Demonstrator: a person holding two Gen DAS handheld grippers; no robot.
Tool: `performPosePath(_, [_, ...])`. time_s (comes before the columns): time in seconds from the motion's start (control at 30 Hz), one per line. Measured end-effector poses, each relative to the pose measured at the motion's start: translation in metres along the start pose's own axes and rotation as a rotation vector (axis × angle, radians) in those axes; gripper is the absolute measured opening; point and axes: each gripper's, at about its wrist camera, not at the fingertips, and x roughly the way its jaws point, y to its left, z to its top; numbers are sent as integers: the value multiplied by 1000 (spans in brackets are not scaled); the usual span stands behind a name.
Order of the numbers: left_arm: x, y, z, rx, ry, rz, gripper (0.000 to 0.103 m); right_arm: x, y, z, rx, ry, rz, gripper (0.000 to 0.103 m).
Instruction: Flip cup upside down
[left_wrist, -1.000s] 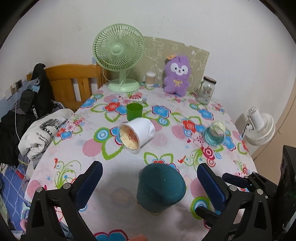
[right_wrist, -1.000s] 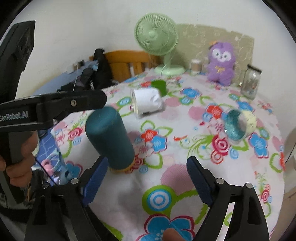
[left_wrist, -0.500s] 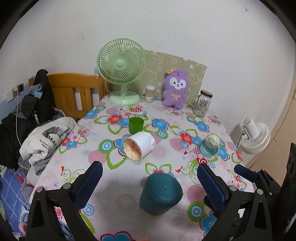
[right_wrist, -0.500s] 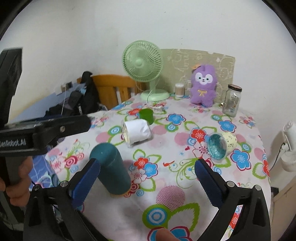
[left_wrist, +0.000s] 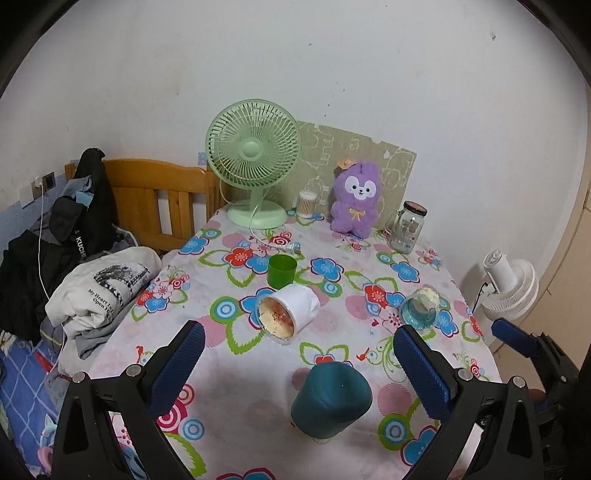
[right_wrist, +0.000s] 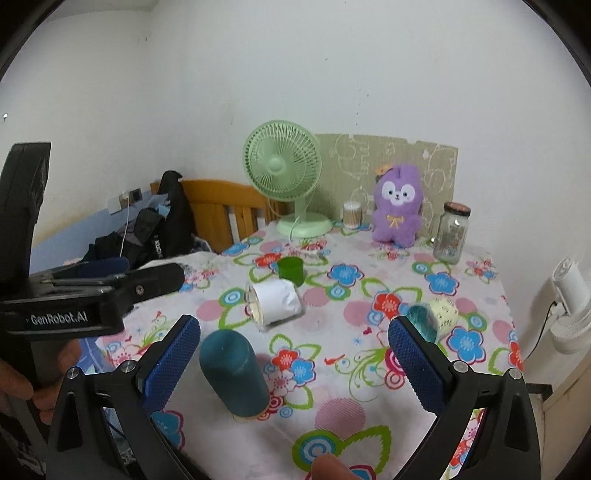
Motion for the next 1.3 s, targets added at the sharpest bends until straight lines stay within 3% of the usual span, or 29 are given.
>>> performPosePath(0.33, [-6,5,4,-10,-28,-18,103,-11,5,9,23,-34,12,103])
performPosePath(0.6, [-6,8,4,-11,-28,-29,103,-7,5,10,43,-21,49,103])
performPosePath(1.3, [-1,10,6,3,-34,-20,103,1,9,12,31,-5,45,103])
